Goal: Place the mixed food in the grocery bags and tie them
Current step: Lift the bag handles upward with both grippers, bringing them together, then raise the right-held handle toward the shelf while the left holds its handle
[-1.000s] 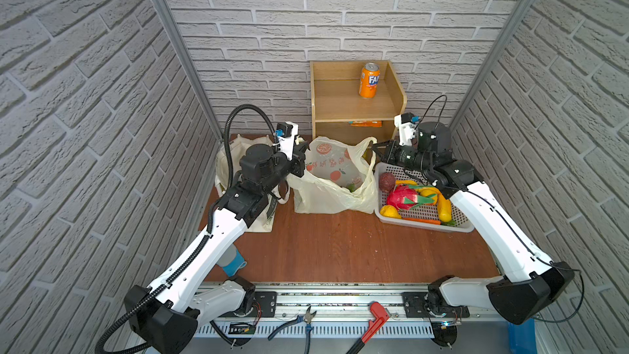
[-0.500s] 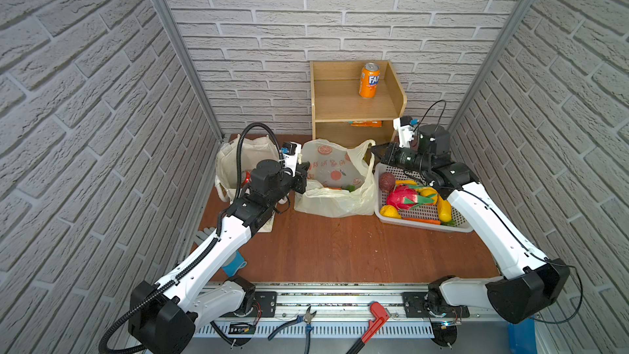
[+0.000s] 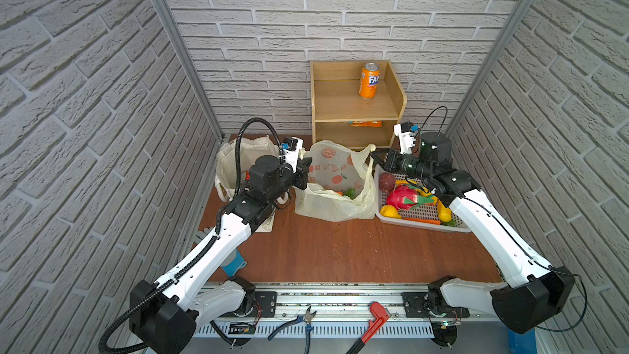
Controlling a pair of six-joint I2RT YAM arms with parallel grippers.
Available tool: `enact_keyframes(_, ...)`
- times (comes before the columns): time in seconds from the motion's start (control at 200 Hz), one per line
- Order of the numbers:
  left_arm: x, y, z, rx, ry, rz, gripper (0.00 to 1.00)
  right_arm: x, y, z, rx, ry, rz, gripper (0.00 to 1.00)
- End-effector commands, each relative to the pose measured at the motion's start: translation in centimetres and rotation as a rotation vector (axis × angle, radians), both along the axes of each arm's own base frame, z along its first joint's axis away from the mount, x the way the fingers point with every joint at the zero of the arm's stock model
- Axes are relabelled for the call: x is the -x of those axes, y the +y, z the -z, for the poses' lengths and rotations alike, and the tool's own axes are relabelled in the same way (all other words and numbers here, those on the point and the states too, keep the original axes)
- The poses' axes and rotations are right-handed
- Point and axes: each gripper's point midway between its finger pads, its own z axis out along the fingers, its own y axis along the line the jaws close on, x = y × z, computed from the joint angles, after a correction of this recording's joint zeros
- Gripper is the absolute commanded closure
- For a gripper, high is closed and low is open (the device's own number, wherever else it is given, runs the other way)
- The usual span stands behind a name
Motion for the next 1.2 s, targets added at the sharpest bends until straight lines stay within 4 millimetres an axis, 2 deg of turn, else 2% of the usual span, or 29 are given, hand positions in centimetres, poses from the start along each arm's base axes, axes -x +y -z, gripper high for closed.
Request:
enact_keyframes(0.0,0.6,-0.7,-3.7,0.040,-0.086,0.046,1.00,0.9,-0.8,-2.2,0.033,-0.083,0.013,0.51)
enact_keyframes(0.17,1.3,-0.6,-4.9,0.047,-0.111,0.061,0.77,2.4,-1.6,-4.5,0.057,-0.130,0.021,0.49)
enact_keyframes(0.265,1.4,-0.5,-5.2,0.047,-0.115,0.063,0.77,2.9,-1.4,-5.4,0.040,-0.149,0.008,0.48)
enact_keyframes(0.41,1.7,-0.5,-5.5,0.038,-0.117,0.073,0.75,3.4,0.1,-6.5,-0.012,-0.159,-0.054,0.42)
enact_keyframes(0.65,2.0,0.9,-5.9,0.039,-0.139,0.014,0.60,3.7,4.9,-6.3,0.002,-0.162,-0.175,0.35)
enact_keyframes(0.85,2.7,4.0,-6.7,0.043,-0.178,-0.093,0.41,3.2,10.0,-6.1,0.011,-0.146,-0.285,0.31)
enact_keyframes(1.115,3.4,7.3,-4.6,0.019,-0.155,-0.210,0.04,1.2,14.9,-6.4,0.002,-0.140,-0.354,0.24)
enact_keyframes(1.195,3.5,7.9,-3.7,0.018,-0.143,-0.230,0.02,0.4,15.9,-6.2,-0.004,-0.130,-0.360,0.23)
